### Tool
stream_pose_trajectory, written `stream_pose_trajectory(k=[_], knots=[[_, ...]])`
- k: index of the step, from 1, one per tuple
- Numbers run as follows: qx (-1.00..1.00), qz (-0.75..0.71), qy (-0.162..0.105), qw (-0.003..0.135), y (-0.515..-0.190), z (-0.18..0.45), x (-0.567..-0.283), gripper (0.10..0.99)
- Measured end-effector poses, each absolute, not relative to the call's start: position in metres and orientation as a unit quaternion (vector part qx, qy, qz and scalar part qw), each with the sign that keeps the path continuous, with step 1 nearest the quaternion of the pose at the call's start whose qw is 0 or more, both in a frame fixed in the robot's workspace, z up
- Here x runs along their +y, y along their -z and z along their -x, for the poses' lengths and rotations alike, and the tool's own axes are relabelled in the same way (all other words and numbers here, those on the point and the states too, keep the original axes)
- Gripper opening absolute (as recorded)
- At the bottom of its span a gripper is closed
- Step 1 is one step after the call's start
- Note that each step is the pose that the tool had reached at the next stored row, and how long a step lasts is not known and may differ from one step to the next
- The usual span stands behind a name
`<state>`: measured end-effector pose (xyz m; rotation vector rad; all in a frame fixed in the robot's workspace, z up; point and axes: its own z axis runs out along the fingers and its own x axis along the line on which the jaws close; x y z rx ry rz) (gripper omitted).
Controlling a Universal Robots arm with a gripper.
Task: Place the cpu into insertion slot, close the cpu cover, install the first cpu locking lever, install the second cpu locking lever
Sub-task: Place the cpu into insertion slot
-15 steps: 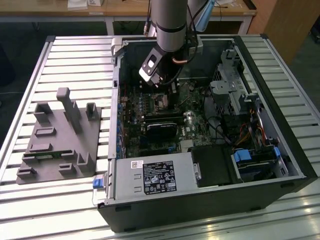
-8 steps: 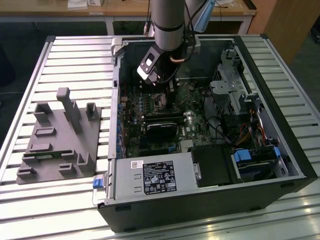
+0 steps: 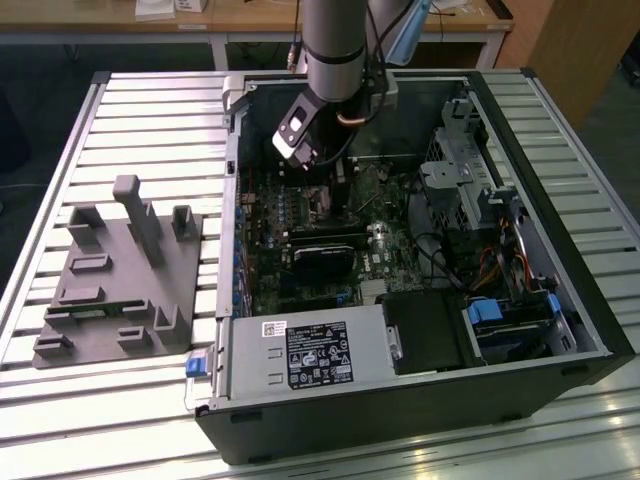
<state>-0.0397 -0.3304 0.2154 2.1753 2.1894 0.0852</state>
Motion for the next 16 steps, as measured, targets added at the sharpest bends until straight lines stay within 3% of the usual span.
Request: stream_pose_trajectory(k=[16], knots=[[0.692, -0.721, -0.027, 0.028, -0.201, 0.043, -0.319, 0.541]])
